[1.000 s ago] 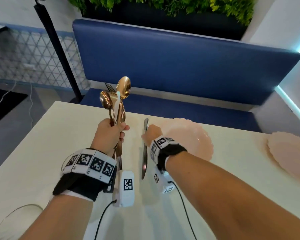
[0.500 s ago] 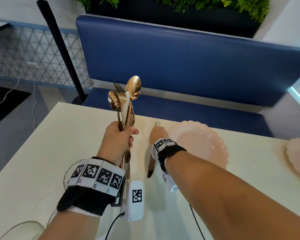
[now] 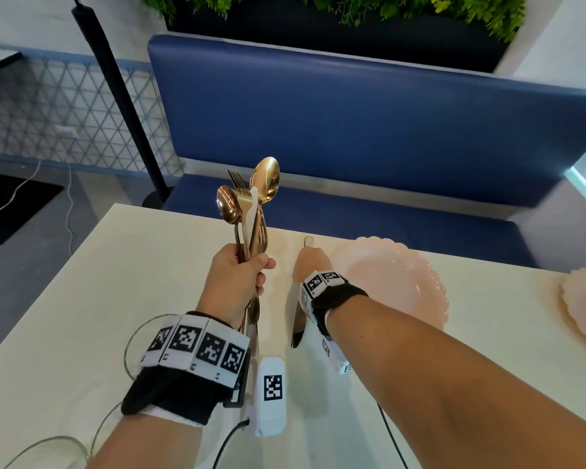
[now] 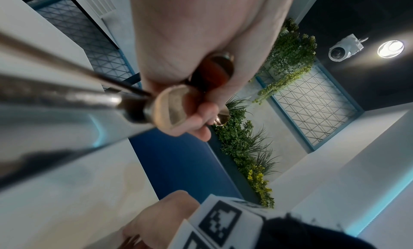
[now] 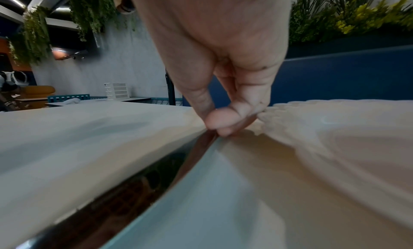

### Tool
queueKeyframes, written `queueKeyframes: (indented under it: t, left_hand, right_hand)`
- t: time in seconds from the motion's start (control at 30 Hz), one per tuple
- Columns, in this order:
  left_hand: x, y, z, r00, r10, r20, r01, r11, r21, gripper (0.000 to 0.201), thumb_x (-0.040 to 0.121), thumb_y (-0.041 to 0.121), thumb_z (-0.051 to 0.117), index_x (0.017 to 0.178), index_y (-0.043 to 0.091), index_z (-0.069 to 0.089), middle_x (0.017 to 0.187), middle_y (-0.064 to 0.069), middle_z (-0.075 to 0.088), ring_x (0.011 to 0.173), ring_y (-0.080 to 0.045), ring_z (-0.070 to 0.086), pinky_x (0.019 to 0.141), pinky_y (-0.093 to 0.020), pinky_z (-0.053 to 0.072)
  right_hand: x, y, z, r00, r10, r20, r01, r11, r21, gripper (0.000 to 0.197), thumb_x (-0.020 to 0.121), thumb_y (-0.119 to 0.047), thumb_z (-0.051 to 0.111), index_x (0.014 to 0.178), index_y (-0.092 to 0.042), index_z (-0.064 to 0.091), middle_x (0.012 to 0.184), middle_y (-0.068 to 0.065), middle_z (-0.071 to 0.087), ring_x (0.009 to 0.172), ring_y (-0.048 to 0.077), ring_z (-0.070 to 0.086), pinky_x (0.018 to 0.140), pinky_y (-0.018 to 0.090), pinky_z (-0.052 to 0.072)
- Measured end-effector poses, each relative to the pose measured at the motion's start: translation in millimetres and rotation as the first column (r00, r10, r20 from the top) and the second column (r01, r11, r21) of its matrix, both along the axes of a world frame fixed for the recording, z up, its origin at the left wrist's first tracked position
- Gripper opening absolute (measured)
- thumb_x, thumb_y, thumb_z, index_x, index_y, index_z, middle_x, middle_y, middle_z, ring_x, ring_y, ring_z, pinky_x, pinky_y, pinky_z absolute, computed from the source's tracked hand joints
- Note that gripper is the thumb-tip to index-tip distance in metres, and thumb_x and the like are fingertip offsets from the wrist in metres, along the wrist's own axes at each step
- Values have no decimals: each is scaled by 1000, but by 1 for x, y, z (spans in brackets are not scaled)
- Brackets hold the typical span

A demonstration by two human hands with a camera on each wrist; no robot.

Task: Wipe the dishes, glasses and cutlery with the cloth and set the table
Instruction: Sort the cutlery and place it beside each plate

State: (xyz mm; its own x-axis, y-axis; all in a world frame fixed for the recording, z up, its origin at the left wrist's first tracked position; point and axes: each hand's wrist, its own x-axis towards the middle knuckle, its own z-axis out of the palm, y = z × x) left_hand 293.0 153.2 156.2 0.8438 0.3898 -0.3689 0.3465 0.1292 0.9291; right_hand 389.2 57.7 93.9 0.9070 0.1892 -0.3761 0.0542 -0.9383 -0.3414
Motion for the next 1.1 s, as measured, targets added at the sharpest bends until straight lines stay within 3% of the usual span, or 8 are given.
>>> queueKeyframes:
  t: [0.23,0.43,0.57,0.63,0.7,0.77,0.83,1.1]
  left_hand:
    - [0,-2,0,1000,-6,-1,6,1000,-6,15,95,9,48,108,8,54,85,-6,65,56,-12,44,57,-24,44]
    - [-1,-2,0,1000,-7,4,7,1000,1,15,94,9,49,108,8,55,86,-6,65,56,-12,44,58,-25,44]
    - [-1,0,-1,1000,-3,-5,2,1000,-22,14,95,12,48,107,11,54,89,-7,67,58,-11,46,59,-24,45]
    - [-1,0,-2,1000,11,-7,-11,998,-67,14,96,13,46,107,11,53,88,-7,66,58,-12,48,58,-25,46]
    - [-2,-3,-1,1000,23,2,-23,992,-123,14,96,12,45,108,8,52,87,-8,65,56,-13,49,57,-26,46]
    - [-2,-6,-1,1000,16,0,-16,990,-140,13,96,11,46,107,8,52,86,-8,64,57,-14,50,57,-26,46]
    - [-4,-10,0,1000,-12,-4,11,991,-133,11,95,12,48,105,8,53,87,-8,65,58,-15,51,58,-27,47]
    - [-13,-24,2,997,-79,3,77,966,-248,7,92,5,51,91,8,57,95,-16,67,64,-19,54,63,-31,46]
  right_hand:
    - [0,-2,3,998,67,21,-66,997,-31,28,99,-9,38,119,0,55,125,14,57,116,25,56,98,30,43]
    - [-2,-2,3,988,150,26,-146,983,-113,28,98,-9,40,119,2,55,125,15,57,115,28,56,97,31,43]
    - [8,-3,27,984,44,170,-54,997,55,24,96,-11,44,113,-4,57,115,13,61,104,28,60,85,32,49]
    - [11,-6,47,908,56,415,-173,953,249,21,94,-16,47,107,-9,62,101,10,64,90,24,61,79,36,51]
    - [6,-10,68,763,198,615,-488,802,346,18,92,-15,53,102,-11,67,92,9,63,78,18,56,73,34,49]
    - [-1,-14,82,640,468,610,-700,682,211,21,91,-13,55,107,-13,69,98,7,59,83,12,50,71,25,43]
    - [-1,-19,86,566,646,513,-764,644,32,25,92,-14,55,113,-15,67,107,6,55,94,14,49,75,23,38]
    - [6,-36,99,552,731,401,-765,635,-104,17,89,-19,60,104,-14,65,116,1,51,101,18,54,80,30,46]
